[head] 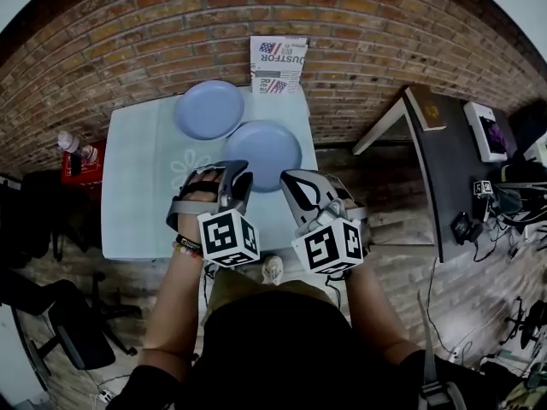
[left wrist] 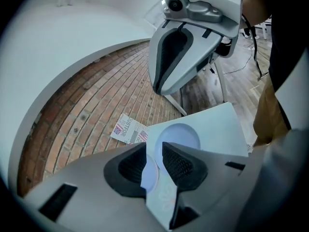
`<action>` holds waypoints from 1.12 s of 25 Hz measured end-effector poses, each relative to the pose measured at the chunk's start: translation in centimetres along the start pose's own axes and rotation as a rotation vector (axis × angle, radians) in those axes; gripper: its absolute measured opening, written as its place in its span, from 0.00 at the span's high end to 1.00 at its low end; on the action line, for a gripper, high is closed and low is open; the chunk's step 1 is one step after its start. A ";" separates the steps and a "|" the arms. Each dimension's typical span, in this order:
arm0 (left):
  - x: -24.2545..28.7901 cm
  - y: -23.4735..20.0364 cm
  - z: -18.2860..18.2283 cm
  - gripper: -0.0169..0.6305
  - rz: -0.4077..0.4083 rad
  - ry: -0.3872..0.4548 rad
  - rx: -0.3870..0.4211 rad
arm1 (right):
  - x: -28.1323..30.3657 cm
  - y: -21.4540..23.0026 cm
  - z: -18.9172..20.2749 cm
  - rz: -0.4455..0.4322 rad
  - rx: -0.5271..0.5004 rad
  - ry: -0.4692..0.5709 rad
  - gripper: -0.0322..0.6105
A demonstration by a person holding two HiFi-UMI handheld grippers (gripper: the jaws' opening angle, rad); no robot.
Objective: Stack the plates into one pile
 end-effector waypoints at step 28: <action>8.3 8.8 0.0 0.77 0.188 0.014 -0.062 | -1.0 -2.4 5.8 -0.101 0.012 -0.066 0.89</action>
Point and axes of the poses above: the fingertips, and each gripper's own axes: x forward along the fingers, y to its right, z out of its underside, the point moved 4 cm from there along -x, backward along the fingers, and after that the axes turned 13 degrees about z, right-handed, at the moved point
